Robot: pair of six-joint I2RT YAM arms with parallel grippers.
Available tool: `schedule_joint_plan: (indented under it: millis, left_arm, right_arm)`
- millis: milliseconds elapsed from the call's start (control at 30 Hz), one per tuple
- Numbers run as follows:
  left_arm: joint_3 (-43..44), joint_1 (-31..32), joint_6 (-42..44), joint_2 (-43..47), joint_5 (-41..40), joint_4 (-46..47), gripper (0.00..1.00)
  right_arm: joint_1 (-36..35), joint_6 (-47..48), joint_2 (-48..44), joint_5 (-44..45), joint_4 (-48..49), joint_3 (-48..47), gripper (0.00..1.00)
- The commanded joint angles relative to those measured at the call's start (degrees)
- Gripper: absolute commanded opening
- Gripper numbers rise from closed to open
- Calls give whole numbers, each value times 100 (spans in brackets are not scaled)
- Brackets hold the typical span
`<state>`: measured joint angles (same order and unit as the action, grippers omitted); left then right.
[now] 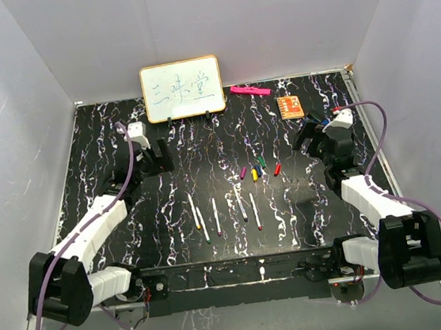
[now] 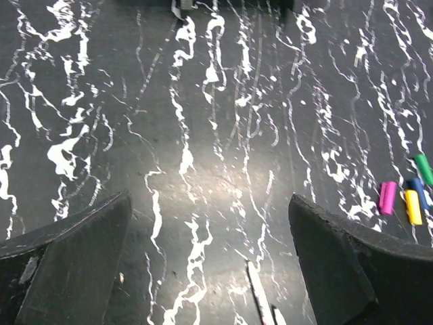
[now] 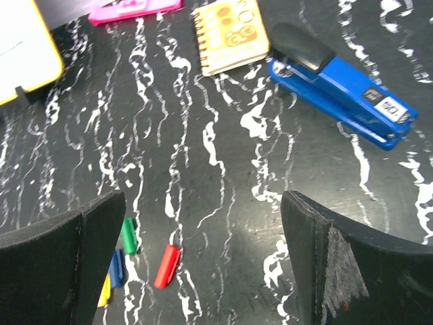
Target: Insert the pens into the pen caps
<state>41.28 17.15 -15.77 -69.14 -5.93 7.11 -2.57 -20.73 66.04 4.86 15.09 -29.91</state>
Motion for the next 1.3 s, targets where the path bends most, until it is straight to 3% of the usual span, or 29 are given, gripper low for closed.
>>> schedule_joint_plan:
  millis: [0,333,467,567,700,833,1067,1267]
  left_arm:
    - [367,459,-225,341,24,-1328,98]
    - [426,1367,-889,472,-159,-3165,97]
    - [500,1448,-1130,484,-259,-3599,98]
    - [509,1449,-1213,528,-285,-3756,99]
    - [548,1449,-1280,509,-84,-3864,99]
    - [530,1474,-1402,429,61,-3940,94]
    - [455,1600,-1650,132,131,-4043,66]
    - [563,1835,-1899,-109,-100,-4209,64]
  right_arm:
    - [9,-232,-404,-820,80,-125,96]
    - [3,-933,-1544,-1294,286,259,98]
    - [7,-1795,-1518,-885,407,344,98]
    - [6,-2688,-1305,-429,-68,203,98]
    - [10,-3216,-1118,-460,-332,127,98]
    - [11,-2750,-1194,-602,-442,3,98]
    - [11,-1532,-1420,-309,-1266,-363,98]
    - [0,-970,-729,-360,-2432,-1105,98]
